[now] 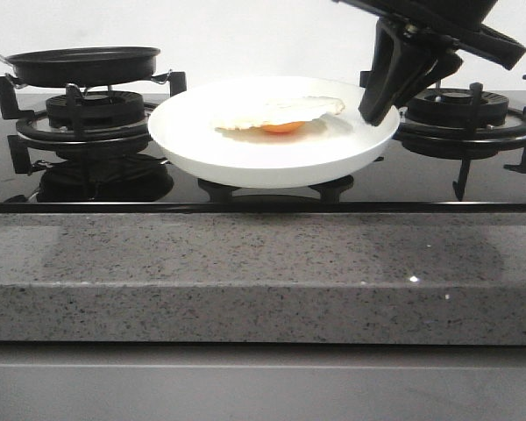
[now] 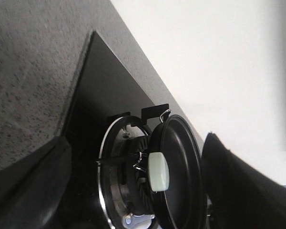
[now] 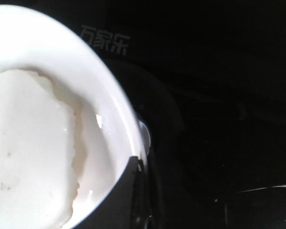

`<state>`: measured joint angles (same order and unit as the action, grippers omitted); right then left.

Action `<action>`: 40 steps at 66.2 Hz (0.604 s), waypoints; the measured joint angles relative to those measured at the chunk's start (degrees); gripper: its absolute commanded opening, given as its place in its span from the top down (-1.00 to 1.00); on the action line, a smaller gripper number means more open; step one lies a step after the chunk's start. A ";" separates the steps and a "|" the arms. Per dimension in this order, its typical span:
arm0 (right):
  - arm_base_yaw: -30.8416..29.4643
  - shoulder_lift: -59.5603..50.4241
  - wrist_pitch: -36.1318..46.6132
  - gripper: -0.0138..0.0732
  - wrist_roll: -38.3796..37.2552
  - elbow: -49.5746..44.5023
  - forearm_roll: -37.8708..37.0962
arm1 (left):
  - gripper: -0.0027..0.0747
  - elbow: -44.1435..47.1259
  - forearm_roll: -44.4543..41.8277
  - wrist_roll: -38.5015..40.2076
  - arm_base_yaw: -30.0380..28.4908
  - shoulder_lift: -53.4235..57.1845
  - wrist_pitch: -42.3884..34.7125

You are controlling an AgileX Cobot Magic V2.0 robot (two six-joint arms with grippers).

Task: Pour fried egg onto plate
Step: 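Return the empty pan to its burner with the left gripper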

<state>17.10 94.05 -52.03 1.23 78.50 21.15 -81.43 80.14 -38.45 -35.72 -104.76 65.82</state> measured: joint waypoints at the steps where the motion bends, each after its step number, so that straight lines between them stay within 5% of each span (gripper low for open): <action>1: 0.00 0.00 0.00 0.94 0.00 0.00 0.00 | -0.51 -0.15 -0.56 0.10 -0.13 0.40 0.00; 17: 0.00 0.00 0.00 0.94 0.00 0.00 0.00 | -0.51 -1.10 -16.53 2.44 5.46 11.95 -3.38; 40: 0.00 0.00 0.00 0.94 0.00 0.00 0.00 | -0.50 -1.32 -55.48 20.71 30.80 28.08 -7.98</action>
<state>17.10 94.05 -52.03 1.23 78.50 21.15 -82.75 24.66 -17.74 -4.92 -76.68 57.84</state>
